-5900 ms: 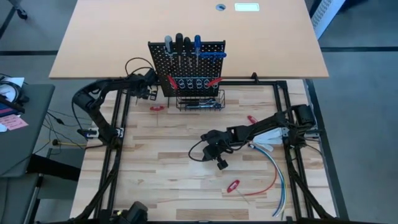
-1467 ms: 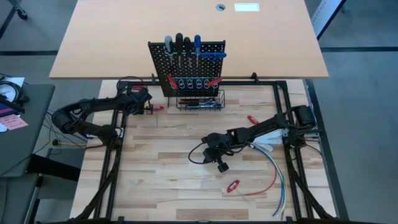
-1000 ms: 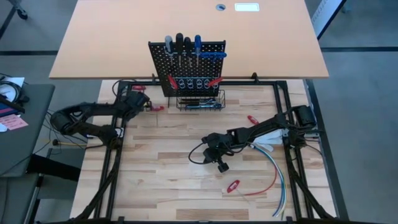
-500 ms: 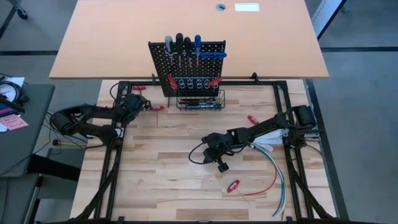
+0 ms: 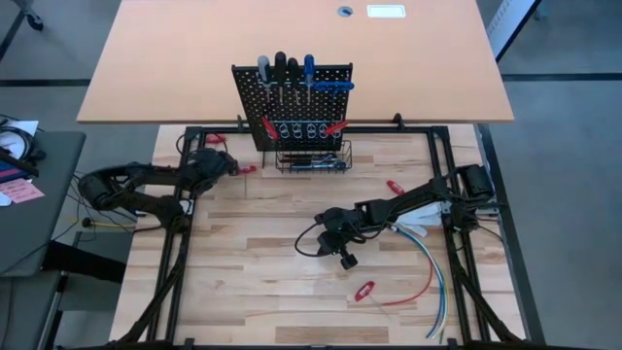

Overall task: Hang tools onto peg board
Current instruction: Hang the red allen wrench on the pegboard

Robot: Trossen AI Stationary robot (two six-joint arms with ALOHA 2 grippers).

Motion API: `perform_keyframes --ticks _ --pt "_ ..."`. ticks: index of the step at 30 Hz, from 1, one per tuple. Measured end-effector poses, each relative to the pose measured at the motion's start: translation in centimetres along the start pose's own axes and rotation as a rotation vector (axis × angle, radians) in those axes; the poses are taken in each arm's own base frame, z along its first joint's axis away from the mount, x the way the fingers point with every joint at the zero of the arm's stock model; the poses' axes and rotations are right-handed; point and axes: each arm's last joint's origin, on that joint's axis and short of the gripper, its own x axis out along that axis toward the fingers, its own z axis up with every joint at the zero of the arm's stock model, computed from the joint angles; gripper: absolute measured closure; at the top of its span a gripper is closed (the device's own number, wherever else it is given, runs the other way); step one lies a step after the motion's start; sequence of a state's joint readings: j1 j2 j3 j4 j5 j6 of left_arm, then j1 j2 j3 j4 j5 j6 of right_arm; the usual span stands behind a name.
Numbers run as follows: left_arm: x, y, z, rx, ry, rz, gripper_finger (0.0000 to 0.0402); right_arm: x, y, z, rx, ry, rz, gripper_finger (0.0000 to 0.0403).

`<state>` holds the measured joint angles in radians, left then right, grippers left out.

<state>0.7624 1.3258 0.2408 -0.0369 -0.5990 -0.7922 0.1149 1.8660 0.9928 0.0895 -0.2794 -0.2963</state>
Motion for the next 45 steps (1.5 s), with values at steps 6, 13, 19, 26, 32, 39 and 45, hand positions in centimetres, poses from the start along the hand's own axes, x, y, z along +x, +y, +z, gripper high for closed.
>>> perform_keyframes --ticks 6,13,19,26,32,39,45 --pt "-1.3 -0.7 -0.9 0.058 0.059 0.030 0.0400 0.0 0.0 0.0 0.000 0.000 0.000 0.0394" --pt "-4.0 -1.6 -2.3 0.162 0.134 0.028 0.0401 0.0 0.0 0.0 0.000 0.000 0.000 0.0394" --pt "-7.8 -2.2 -2.9 0.259 0.292 -0.004 0.0401 0.0 0.0 0.0 -0.023 0.000 -0.001 0.0394" --pt "-11.5 -1.9 -5.4 0.380 0.444 -0.103 0.0401 -0.1 -0.4 -0.1 -0.043 -0.002 -0.010 0.0394" --pt "-14.0 -1.3 -8.1 0.427 0.492 -0.190 0.0401 -0.3 -1.1 0.1 -0.065 -0.039 -0.035 0.0394" --pt "-17.5 -1.2 -10.5 0.379 0.556 -0.339 0.0392 -0.6 -2.0 0.4 -0.079 -0.085 -0.070 0.0394" --pt "-19.8 -0.8 -11.1 0.353 0.507 -0.423 0.0328 -0.8 -2.6 0.4 -0.139 -0.102 -0.092 0.0394"
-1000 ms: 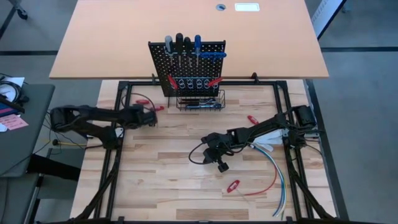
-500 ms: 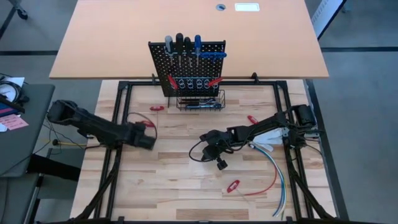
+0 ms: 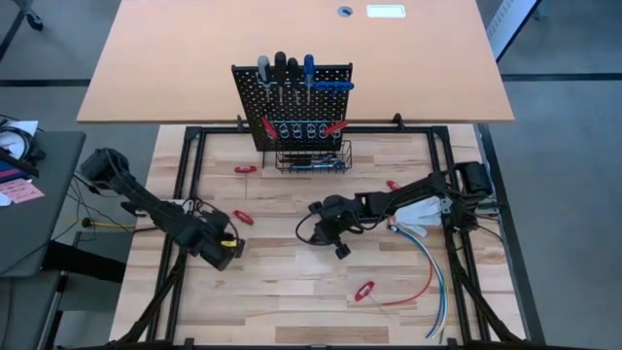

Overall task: Hang tools onto peg board
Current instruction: Hang the red allen wrench on the pegboard

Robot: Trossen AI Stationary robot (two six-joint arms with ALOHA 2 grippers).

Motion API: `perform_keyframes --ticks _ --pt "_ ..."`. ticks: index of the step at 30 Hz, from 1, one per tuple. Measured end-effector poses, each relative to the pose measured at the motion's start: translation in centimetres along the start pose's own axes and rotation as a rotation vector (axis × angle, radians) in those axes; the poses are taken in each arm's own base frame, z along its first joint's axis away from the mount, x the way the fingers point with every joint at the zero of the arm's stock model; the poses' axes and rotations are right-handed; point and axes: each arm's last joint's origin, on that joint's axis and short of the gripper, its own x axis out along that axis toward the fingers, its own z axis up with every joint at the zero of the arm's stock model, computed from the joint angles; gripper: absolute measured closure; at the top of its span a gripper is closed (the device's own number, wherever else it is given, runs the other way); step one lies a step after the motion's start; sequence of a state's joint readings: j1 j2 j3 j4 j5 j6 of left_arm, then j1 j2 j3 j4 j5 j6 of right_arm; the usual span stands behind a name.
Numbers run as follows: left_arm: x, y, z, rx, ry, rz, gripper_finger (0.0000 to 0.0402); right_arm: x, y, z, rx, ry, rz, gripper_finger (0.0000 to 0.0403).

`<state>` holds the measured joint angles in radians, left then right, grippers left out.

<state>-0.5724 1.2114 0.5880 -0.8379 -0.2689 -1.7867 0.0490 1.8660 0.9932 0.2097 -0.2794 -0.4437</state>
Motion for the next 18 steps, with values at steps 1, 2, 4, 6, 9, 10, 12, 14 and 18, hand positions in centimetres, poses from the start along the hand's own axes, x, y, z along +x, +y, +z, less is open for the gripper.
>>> perform_keyframes --ticks 1,2,4,6,9,10,12,14,18 --pt "-0.2 -0.1 -0.1 0.005 -0.036 -0.018 0.0315 0.0 0.0 0.1 -0.009 -0.005 -0.003 0.0394" --pt "-0.4 -0.2 -0.2 0.008 -0.079 -0.036 0.0303 0.0 -0.1 0.1 -0.017 -0.012 -0.006 0.0394" --pt "-0.6 -0.3 -0.4 0.020 -0.164 -0.071 0.0279 0.0 -0.2 0.2 -0.034 -0.020 -0.012 0.0394" --pt "-0.7 -0.3 -0.3 0.056 -0.249 -0.093 0.0257 -0.1 -0.3 0.1 -0.038 -0.022 -0.016 0.0394" --pt "-0.6 0.1 0.2 0.119 -0.288 -0.043 0.0237 -0.1 -0.4 0.3 -0.045 -0.035 -0.021 0.0394" --pt "-0.5 0.3 0.5 0.135 -0.280 -0.006 0.0235 -0.1 -0.4 0.3 -0.047 -0.039 -0.023 0.0394" --pt "-0.2 0.3 0.9 0.214 -0.234 0.046 0.0237 -0.1 -0.5 0.4 -0.050 -0.051 -0.030 0.0394" --pt "0.3 -0.1 1.0 0.369 -0.166 0.066 0.0246 -0.1 -0.5 0.5 -0.052 -0.059 -0.032 0.0394" --pt "1.6 -0.2 0.9 0.625 -0.039 0.161 0.0268 -0.1 -0.5 0.5 -0.051 -0.057 -0.031 0.0394"
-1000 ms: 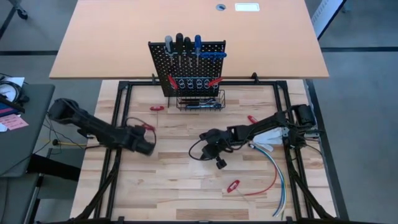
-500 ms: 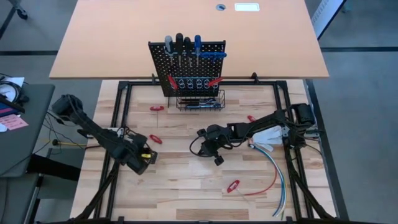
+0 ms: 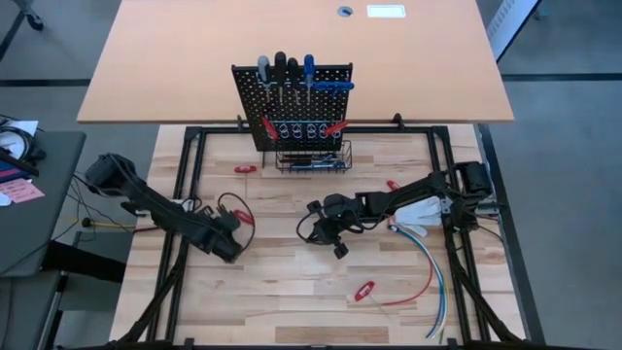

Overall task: Hang tools onto peg board
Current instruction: Hang the red allen wrench on the pegboard

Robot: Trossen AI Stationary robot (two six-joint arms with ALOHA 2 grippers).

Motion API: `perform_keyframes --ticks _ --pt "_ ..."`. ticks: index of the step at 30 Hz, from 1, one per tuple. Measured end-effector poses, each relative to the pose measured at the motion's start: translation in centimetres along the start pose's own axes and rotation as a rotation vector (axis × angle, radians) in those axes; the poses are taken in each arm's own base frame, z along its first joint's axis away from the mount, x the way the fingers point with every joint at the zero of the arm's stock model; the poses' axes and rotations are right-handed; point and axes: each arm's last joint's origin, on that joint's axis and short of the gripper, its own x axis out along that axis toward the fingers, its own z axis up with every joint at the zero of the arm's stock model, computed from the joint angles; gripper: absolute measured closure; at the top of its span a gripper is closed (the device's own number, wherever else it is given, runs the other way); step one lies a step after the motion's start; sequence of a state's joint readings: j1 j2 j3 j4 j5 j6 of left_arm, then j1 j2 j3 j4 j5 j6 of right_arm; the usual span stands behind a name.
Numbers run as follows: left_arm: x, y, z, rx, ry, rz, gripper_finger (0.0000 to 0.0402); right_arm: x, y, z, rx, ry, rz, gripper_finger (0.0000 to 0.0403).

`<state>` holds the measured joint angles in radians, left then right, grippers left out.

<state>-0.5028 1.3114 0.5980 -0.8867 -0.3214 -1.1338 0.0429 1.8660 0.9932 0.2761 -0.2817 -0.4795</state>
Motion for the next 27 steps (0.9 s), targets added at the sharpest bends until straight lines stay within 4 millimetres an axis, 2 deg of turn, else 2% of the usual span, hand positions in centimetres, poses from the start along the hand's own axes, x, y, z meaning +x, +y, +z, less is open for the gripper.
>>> perform_keyframes --ticks 4,7,9,13,18,21,23,27 --pt "1.2 -0.5 0.7 -0.025 0.053 0.018 0.0285 0.0 0.0 0.0 0.023 0.004 0.002 0.0394" --pt "1.1 -1.8 1.9 -0.077 -0.019 -0.059 0.0297 0.0 0.0 -0.1 0.049 0.008 0.005 0.0394" --pt "0.2 -3.1 3.0 -0.113 -0.074 -0.142 0.0305 0.0 0.1 -0.1 0.065 0.011 0.007 0.0394" --pt "-2.7 -4.0 4.8 -0.119 -0.208 -0.175 0.0316 0.0 0.1 -0.2 0.074 0.018 0.010 0.0394" --pt "-4.4 -4.8 6.2 -0.065 -0.323 -0.196 0.0318 0.0 0.1 -0.3 0.072 0.027 0.014 0.0394" --pt "-4.2 -5.1 6.4 -0.029 -0.387 -0.206 0.0318 -0.1 0.6 -0.8 0.063 0.095 0.050 0.0394" --pt "-3.9 -5.2 6.5 0.002 -0.434 -0.204 0.0318 -0.9 1.1 -1.0 0.055 0.171 0.096 0.0394" --pt "-2.9 -5.5 6.5 0.023 -0.543 -0.167 0.0318 -3.2 2.4 0.2 0.115 0.262 0.161 0.0394"
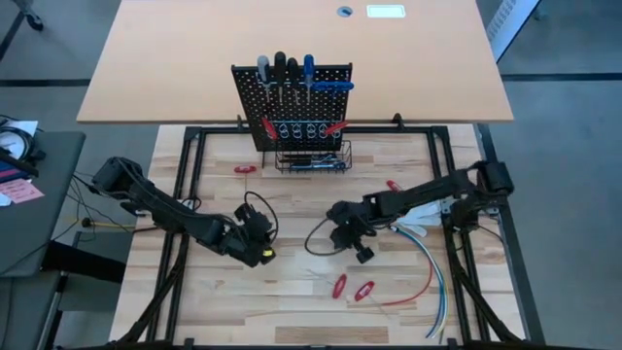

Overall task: Hang tools onto peg board
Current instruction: Hang the red allen wrench on the pegboard

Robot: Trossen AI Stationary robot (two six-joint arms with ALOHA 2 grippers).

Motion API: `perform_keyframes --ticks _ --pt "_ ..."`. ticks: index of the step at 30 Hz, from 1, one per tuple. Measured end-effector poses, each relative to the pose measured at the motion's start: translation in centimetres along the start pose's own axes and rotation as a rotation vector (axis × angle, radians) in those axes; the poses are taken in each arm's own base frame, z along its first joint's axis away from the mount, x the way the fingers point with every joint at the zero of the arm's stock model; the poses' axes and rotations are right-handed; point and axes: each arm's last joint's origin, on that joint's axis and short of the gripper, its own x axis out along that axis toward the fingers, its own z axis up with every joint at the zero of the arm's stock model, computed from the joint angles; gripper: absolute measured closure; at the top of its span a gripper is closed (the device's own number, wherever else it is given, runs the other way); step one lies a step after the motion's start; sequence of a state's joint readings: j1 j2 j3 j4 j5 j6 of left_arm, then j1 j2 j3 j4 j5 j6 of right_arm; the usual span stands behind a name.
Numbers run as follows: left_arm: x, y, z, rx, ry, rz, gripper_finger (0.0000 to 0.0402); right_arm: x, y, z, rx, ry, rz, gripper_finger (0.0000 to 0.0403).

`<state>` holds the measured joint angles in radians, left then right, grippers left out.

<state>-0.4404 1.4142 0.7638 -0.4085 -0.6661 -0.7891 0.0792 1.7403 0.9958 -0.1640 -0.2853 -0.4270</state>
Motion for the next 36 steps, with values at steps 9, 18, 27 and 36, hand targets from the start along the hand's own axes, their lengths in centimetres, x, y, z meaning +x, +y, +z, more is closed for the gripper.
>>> perform_keyframes --ticks 9,18,27,36 --pt "4.1 -3.3 -1.1 0.145 -0.214 -0.203 0.0318 0.4 6.8 1.5 0.132 0.079 0.201 0.0394" --pt "8.0 -5.1 -2.6 0.074 -0.202 -0.378 0.0318 5.7 7.9 0.1 0.351 0.105 0.366 0.0394" --pt "8.2 -5.2 -2.8 0.177 -0.128 -0.509 0.0318 4.6 2.8 1.6 0.368 0.124 0.002 0.0394" --pt "8.1 -5.0 -4.0 0.194 -0.032 -0.465 0.0318 -0.2 1.3 4.6 0.459 0.008 -0.285 0.0394"
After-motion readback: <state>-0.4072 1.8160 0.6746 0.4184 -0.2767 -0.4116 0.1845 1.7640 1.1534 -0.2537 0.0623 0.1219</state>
